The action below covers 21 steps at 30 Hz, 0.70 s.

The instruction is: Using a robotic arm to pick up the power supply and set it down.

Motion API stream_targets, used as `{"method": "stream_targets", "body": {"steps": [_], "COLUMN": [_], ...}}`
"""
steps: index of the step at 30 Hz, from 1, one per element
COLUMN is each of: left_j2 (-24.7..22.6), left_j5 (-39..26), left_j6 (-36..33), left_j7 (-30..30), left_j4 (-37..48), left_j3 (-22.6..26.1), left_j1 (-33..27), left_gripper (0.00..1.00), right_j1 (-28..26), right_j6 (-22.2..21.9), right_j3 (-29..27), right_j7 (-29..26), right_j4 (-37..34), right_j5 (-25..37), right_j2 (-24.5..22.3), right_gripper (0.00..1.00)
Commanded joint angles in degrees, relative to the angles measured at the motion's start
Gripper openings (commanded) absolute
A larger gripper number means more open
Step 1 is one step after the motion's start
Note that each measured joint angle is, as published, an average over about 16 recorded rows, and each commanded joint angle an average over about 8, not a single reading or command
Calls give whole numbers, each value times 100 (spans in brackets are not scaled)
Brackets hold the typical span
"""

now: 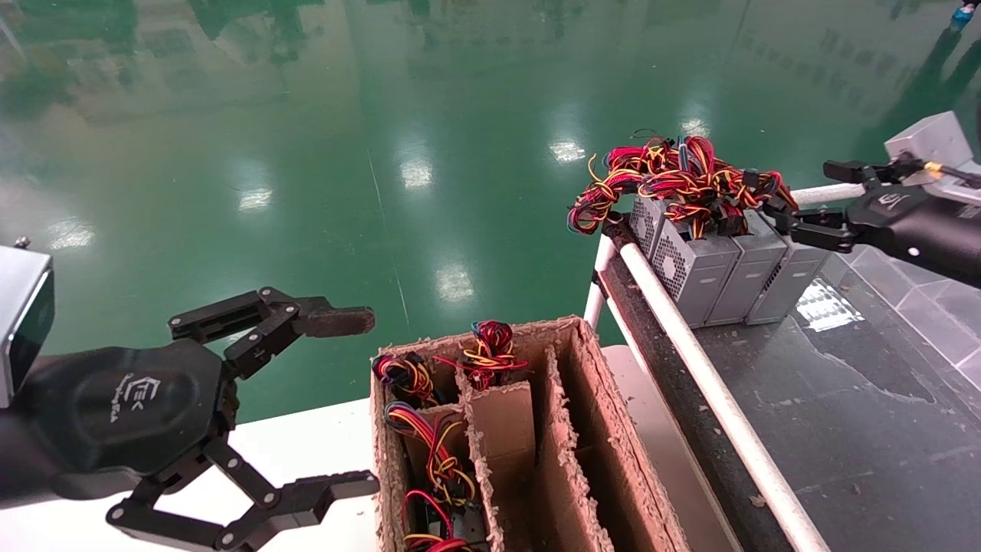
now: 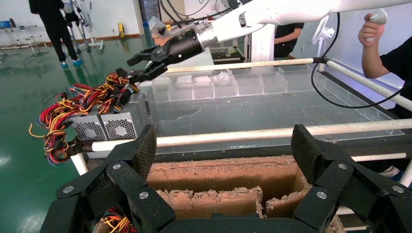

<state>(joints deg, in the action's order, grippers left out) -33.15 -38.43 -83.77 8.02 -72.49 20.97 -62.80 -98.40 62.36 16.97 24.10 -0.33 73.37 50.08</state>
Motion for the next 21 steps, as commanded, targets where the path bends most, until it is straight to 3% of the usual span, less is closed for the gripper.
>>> {"method": "stream_targets", "body": {"steps": [1, 12, 21], "left_j2": [0, 0, 0], "left_j5": [0, 1, 2], "left_j6": [0, 1, 1], "left_j7": [0, 0, -1], "left_j4": [0, 0, 2], "left_j3": [0, 0, 0], "left_j1": [0, 0, 1], "left_gripper": [100, 100, 100], "right_j1": [-51, -329, 5], "right_j6": [99, 1445, 1804], "right_j3": [23, -206, -238], "right_j7": [-91, -652, -1055], "right_j4": [-12, 9, 665], "right_j5": [34, -294, -608], "right_j2": [-45, -478, -620], "right_gripper": [100, 100, 100]}}
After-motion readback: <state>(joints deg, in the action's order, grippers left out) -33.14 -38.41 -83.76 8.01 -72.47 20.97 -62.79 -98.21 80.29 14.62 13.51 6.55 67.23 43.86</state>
